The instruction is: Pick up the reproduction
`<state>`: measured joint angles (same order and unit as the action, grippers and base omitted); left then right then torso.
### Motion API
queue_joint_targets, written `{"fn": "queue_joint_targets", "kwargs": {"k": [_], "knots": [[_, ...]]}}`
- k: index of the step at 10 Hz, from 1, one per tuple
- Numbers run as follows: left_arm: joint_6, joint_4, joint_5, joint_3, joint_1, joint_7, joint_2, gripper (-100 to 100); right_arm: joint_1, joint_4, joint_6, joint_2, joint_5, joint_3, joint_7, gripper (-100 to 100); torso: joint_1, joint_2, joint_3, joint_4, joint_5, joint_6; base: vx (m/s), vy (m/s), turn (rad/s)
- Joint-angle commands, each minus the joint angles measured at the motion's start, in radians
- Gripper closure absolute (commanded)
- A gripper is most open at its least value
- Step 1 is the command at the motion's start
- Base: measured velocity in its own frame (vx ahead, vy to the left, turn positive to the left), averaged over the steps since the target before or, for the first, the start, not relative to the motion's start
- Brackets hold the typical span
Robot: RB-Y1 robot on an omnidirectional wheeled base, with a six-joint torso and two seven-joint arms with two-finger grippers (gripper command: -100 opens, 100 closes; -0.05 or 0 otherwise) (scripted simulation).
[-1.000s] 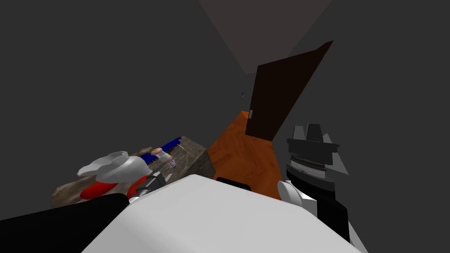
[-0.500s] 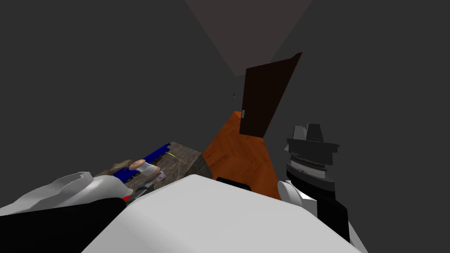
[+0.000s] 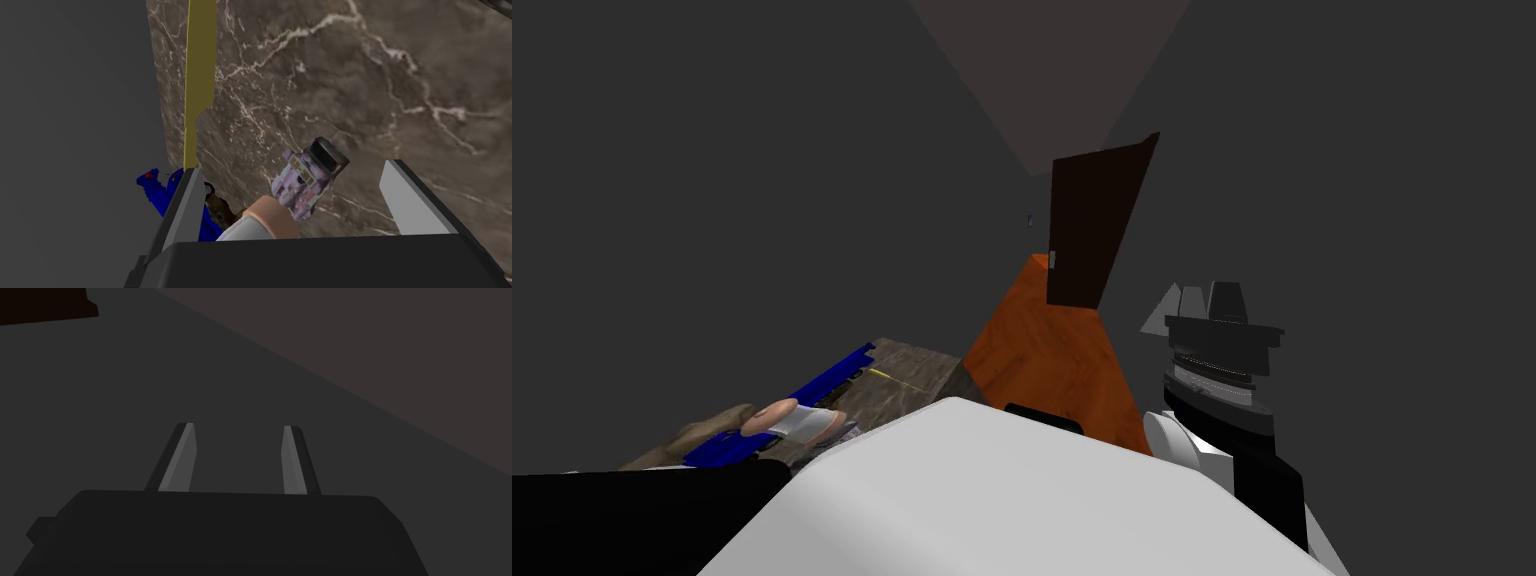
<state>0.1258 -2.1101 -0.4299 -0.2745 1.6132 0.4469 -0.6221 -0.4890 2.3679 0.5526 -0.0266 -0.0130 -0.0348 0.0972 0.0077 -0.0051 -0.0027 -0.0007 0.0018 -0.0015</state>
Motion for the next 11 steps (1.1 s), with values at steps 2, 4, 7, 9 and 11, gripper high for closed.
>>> {"fn": "queue_joint_targets", "kwargs": {"k": [2,4,7,9,11], "knots": [[-0.056,0.032,-0.027,0.006,0.078,0.008,-0.063,-100,0.000,0.000,0.000,0.000,0.000,0.000,0.000,0,0.001,-0.001,-0.001,0.000,0.000,0.000,0.041,0.074,-0.287],[-0.077,0.046,-0.037,0.009,0.100,0.011,-0.087,-100,0.000,0.000,0.000,0.000,0.000,0.000,0.000,0,0.004,-0.002,-0.001,0.000,0.001,0.000,0.042,0.097,-0.165],[-0.125,0.079,-0.061,0.020,0.146,0.017,-0.146,-100,0.000,0.000,0.000,0.000,0.000,0.000,0.000,0,0.001,-0.002,-0.001,0.000,0.000,0.000,0.043,0.064,-0.172],[-0.136,0.083,-0.063,0.026,0.146,0.016,-0.151,-100,0.000,0.000,0.000,0.000,0.000,0.000,0.000,0,0.003,-0.002,-0.001,0.000,0.001,-0.001,0.024,0.067,-0.113],[-0.141,0.111,-0.056,0.043,0.113,0.009,-0.143,-100,0.000,0.000,0.000,0.000,0.000,0.000,0.000,0,-0.003,0.000,0.000,0.000,0.000,-0.001,0.005,0.008,-0.011]]}}
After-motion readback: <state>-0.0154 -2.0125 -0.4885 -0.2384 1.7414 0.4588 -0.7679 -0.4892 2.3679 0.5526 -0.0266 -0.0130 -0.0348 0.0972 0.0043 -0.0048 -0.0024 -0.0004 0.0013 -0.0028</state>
